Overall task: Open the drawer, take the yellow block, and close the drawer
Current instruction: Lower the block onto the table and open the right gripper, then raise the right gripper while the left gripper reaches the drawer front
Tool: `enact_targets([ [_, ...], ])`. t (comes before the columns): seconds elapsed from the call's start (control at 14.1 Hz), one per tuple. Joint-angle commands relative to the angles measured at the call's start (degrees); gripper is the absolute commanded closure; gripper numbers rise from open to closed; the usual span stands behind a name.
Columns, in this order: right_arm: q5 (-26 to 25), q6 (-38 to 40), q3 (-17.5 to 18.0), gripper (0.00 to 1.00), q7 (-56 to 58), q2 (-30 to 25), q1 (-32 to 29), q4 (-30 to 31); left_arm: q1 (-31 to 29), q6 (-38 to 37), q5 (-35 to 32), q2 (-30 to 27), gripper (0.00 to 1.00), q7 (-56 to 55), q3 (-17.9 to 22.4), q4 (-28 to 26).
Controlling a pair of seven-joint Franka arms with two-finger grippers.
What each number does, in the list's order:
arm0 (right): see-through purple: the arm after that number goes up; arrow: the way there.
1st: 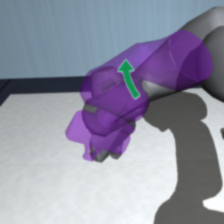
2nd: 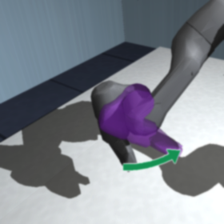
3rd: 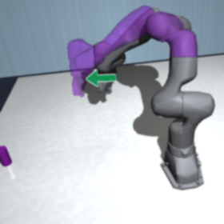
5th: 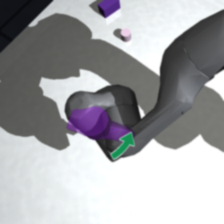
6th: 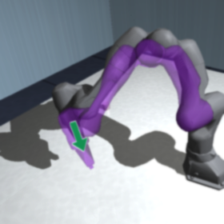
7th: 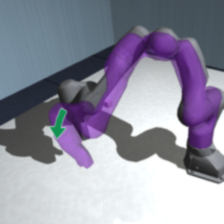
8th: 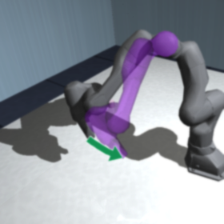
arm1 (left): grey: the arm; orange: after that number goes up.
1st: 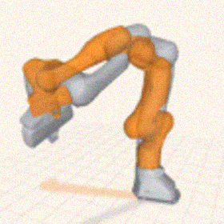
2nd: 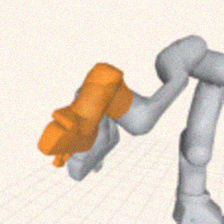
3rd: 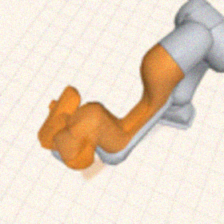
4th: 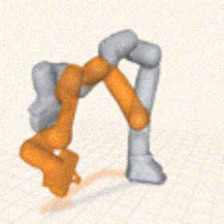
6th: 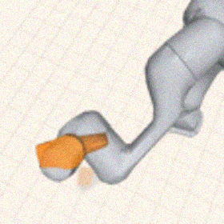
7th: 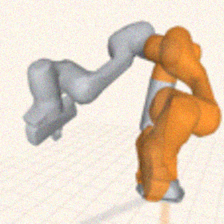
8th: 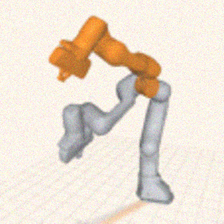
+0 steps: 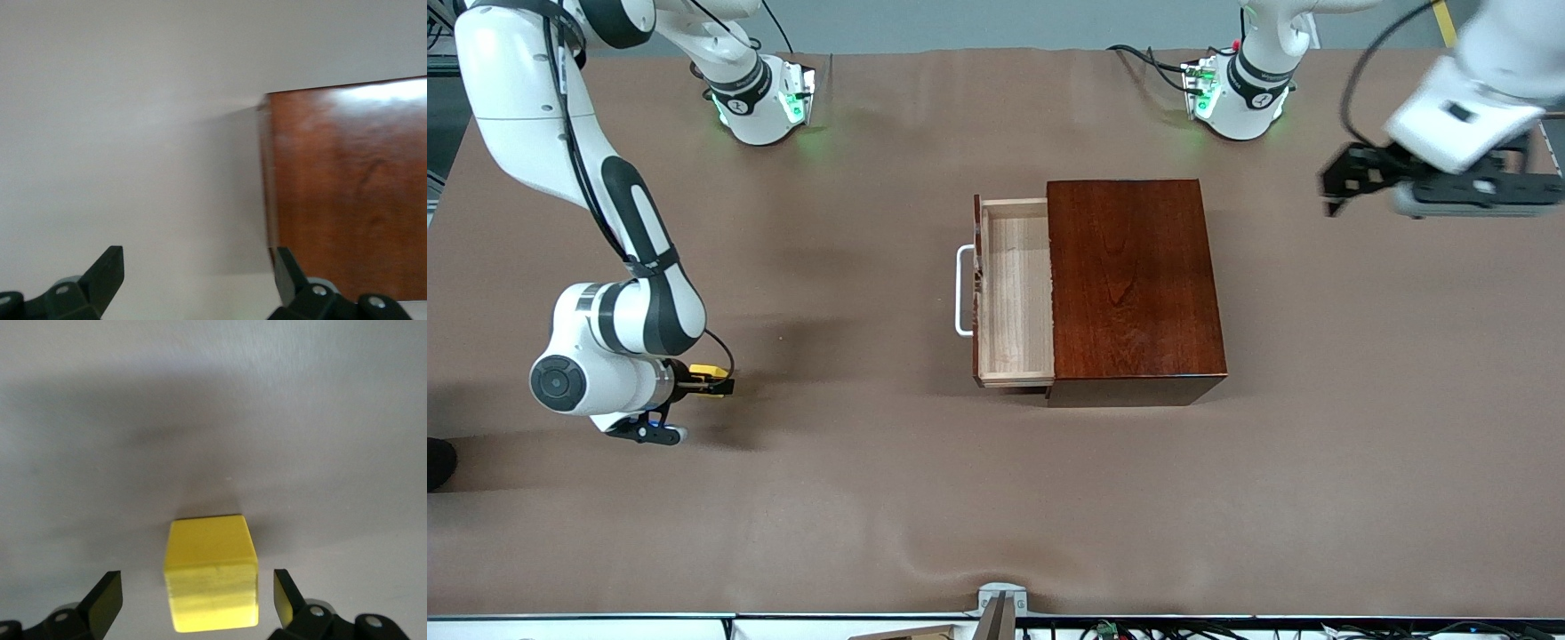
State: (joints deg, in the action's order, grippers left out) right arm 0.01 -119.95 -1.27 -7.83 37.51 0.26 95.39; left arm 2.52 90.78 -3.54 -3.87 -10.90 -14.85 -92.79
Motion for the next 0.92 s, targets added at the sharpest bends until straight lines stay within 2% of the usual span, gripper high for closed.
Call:
enact_targets([
  [0.0, -0.98, 3.74, 0.57, 0.00, 0.27, -3.22, -0.18, -2.39, 1.42, -1.93, 0.11, 7.37, 0.00, -12.16, -8.32, 7.52],
  [0.14, -0.89, 6.55, 0.65, 0.00, 0.27, -4.45, -0.18, -5.03, 4.22, -1.84, -0.24, 13.16, 0.00, -23.24, -12.03, 11.90],
  [0.21, -0.80, 8.13, 0.74, 0.00, 0.27, -4.98, -0.09, -6.61, 7.46, -1.84, -0.32, 15.80, 0.00, -28.16, -12.30, 13.93],
  [0.35, -0.63, 12.00, 0.83, 0.00, 0.27, -5.86, 0.17, -10.03, 13.44, -0.53, -0.50, 19.41, 0.00, -37.13, -11.95, 15.70],
  [0.49, -0.36, 16.66, 0.83, 0.00, 0.18, -8.40, 1.57, -13.20, 19.95, 1.76, -3.73, 22.93, 0.00, -45.07, -11.78, 16.23],
  [0.71, -0.27, 17.82, 0.92, 0.00, 0.27, -12.01, 2.55, -13.56, 27.34, 5.79, -8.31, 28.03, 0.00, -56.30, -11.60, 16.93],
  [0.85, -0.19, 18.60, 0.92, 0.00, 0.18, -14.73, 2.64, -13.56, 31.12, 10.09, -8.85, 31.80, 0.00, -62.11, -11.08, 18.59],
])
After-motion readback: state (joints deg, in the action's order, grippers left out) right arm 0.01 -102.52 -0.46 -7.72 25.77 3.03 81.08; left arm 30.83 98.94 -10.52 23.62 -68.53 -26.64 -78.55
